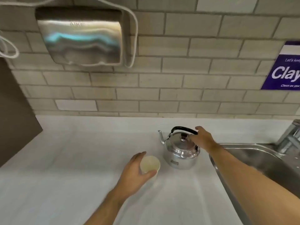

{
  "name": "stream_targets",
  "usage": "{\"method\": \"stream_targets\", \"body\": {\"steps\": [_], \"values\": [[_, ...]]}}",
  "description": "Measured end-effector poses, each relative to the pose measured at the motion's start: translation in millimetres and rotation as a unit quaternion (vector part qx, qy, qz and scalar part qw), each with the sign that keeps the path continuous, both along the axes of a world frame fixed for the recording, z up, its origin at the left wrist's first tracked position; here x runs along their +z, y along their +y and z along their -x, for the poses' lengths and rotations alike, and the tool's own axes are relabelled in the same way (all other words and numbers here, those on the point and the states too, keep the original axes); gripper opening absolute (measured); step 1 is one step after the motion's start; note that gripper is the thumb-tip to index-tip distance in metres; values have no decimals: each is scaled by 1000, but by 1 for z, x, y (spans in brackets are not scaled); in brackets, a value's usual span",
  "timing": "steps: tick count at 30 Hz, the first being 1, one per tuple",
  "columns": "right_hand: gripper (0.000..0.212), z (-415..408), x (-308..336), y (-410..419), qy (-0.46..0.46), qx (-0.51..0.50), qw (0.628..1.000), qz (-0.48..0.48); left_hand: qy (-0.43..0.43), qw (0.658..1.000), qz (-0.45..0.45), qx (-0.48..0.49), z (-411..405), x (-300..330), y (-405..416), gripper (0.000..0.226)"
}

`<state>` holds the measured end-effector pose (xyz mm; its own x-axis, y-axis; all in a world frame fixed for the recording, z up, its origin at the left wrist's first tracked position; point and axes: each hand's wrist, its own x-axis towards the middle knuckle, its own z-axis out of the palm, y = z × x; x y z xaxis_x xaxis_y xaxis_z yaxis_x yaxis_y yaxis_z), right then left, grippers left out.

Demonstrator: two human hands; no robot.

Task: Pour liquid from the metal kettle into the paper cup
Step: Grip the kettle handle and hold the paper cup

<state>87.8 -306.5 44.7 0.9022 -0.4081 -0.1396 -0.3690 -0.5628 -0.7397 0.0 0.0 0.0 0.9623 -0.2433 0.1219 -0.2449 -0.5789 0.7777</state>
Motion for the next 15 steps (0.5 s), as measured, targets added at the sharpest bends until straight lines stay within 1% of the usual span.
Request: {"method": "stream_targets", "body": {"steps": [3,5,7,10,13,15], "values": [[68,-8,-11,-9,-29,-40,995,-87,35,996,70,40,-3,-8,-6,82],[50,-15,-18,-14,-56,-51,990,-118,45,993,92,53,-4,-12,-9,81],[32,-18,-17,-15,-83,-34,988,-123,59,989,119,61,-4,-16,-9,80],[25,-20,-9,-14,-131,-28,987,-93,92,980,166,61,-2,-20,-9,80],[25,-18,4,-10,-167,7,976,-136,114,969,209,66,-1,-24,-9,77],[17,-11,12,-5,-175,40,971,-156,122,964,228,67,2,-26,-9,77]]}}
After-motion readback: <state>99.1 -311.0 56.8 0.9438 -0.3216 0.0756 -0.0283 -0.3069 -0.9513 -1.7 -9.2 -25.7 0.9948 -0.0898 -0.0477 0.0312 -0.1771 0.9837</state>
